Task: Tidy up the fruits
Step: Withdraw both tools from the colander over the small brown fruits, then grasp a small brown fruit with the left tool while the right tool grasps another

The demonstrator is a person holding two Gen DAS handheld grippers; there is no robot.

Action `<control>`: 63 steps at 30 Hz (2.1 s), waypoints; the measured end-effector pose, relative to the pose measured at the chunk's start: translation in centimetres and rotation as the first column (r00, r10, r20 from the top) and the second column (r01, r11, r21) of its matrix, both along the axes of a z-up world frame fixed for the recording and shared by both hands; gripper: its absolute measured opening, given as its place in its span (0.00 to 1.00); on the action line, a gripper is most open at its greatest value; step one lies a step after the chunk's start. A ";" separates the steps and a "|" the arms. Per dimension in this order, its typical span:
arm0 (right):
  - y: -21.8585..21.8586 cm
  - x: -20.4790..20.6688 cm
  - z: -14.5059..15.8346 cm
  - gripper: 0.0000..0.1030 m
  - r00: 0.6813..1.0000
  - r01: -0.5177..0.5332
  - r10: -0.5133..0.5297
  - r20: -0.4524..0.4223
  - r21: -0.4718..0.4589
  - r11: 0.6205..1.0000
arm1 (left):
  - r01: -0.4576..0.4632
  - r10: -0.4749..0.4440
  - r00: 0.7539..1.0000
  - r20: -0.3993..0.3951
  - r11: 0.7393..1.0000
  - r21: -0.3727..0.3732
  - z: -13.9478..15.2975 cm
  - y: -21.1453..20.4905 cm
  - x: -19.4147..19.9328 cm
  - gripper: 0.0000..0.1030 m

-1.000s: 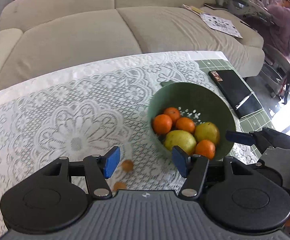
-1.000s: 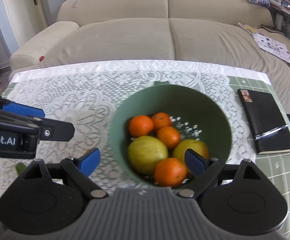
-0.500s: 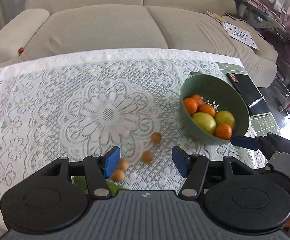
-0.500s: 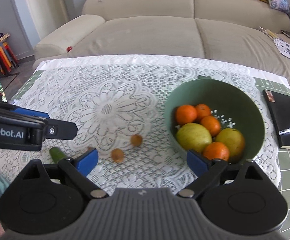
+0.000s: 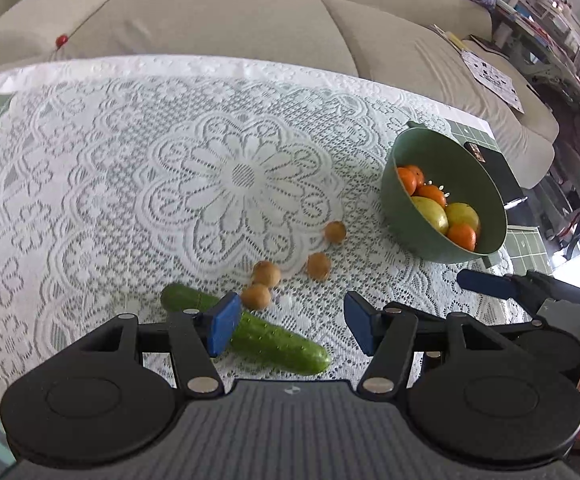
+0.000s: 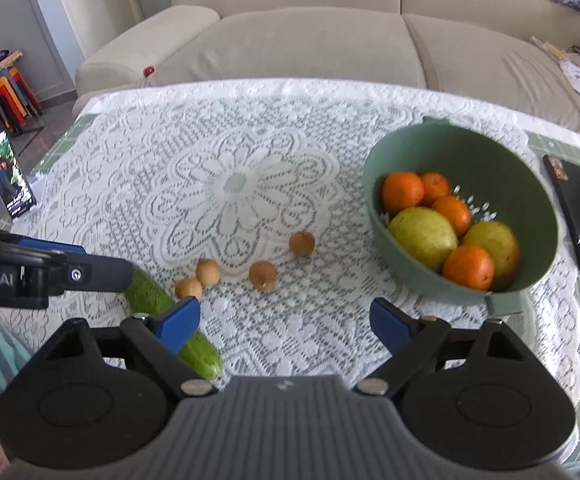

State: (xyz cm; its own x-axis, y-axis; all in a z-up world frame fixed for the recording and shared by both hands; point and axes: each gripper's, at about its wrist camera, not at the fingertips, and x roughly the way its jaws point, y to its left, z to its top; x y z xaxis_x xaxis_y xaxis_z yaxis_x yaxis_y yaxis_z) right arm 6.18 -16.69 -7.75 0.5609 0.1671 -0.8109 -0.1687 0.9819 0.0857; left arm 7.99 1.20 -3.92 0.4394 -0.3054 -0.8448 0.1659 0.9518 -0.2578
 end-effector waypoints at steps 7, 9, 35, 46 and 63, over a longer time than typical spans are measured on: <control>0.8 0.2 -1.9 0.76 0.998 -0.018 0.017 -0.054 -0.015 1.000 | -0.032 0.031 0.999 -0.040 0.999 -0.024 -1.8 1.0 0.2 0.68; 0.8 0.3 -2.3 0.70 0.998 -0.020 0.019 -0.061 -0.006 1.000 | -0.035 0.033 0.999 -0.040 0.998 -0.043 -2.2 1.2 0.3 0.65; 1.7 5.2 -5.8 0.30 0.983 -0.166 0.168 -0.072 0.027 0.986 | 0.146 -0.131 0.981 -0.142 0.984 0.105 -6.8 -2.4 5.3 0.40; 1.5 7.6 -7.5 0.30 0.974 -0.204 0.208 -0.089 0.055 0.977 | 0.258 -0.220 0.948 -0.231 0.954 0.150 -7.8 -3.1 7.5 0.40; 1.4 8.9 -9.0 0.29 0.973 -0.182 0.196 -0.124 0.118 0.976 | 0.304 -0.246 0.926 -0.287 0.936 0.179 -10.4 -4.8 8.8 0.39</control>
State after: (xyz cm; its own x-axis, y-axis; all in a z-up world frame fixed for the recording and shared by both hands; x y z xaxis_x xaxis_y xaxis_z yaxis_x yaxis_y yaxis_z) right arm 15.13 -15.28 -16.78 0.3984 0.3478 -0.8487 -0.3301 0.9177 0.2211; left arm 16.82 -3.57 -14.33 0.1238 -0.1804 -0.9758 0.3851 0.9150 -0.1203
